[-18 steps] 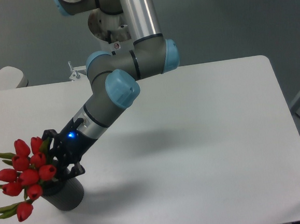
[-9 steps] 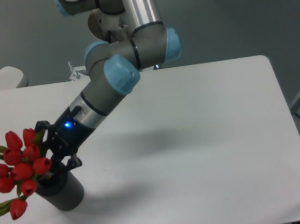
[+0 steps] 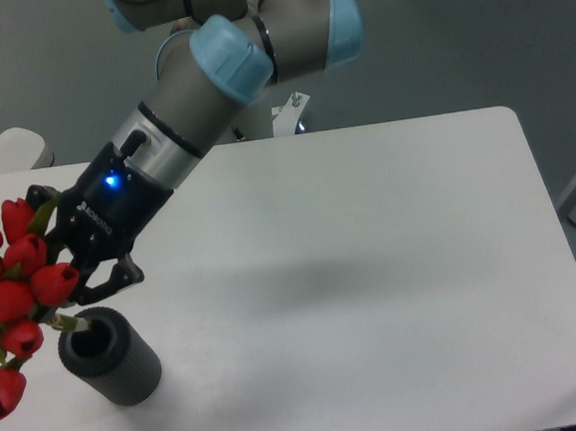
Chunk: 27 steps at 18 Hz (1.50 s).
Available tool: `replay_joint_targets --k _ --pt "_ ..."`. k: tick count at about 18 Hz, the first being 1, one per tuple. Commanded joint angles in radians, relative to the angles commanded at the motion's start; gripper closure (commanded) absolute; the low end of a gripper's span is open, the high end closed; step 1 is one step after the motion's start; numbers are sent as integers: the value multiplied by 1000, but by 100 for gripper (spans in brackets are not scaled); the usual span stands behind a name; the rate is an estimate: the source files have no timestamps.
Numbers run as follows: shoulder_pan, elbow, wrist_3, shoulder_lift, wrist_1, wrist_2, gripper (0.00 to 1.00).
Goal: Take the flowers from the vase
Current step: 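Lift the gripped tulips up out of the grey vase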
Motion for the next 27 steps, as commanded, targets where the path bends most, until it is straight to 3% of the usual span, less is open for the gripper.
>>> replay_joint_targets --k 13,27 --pt "132 14 64 -31 -2 -60 63" --pt "223 -40 221 -48 -2 -75 63"
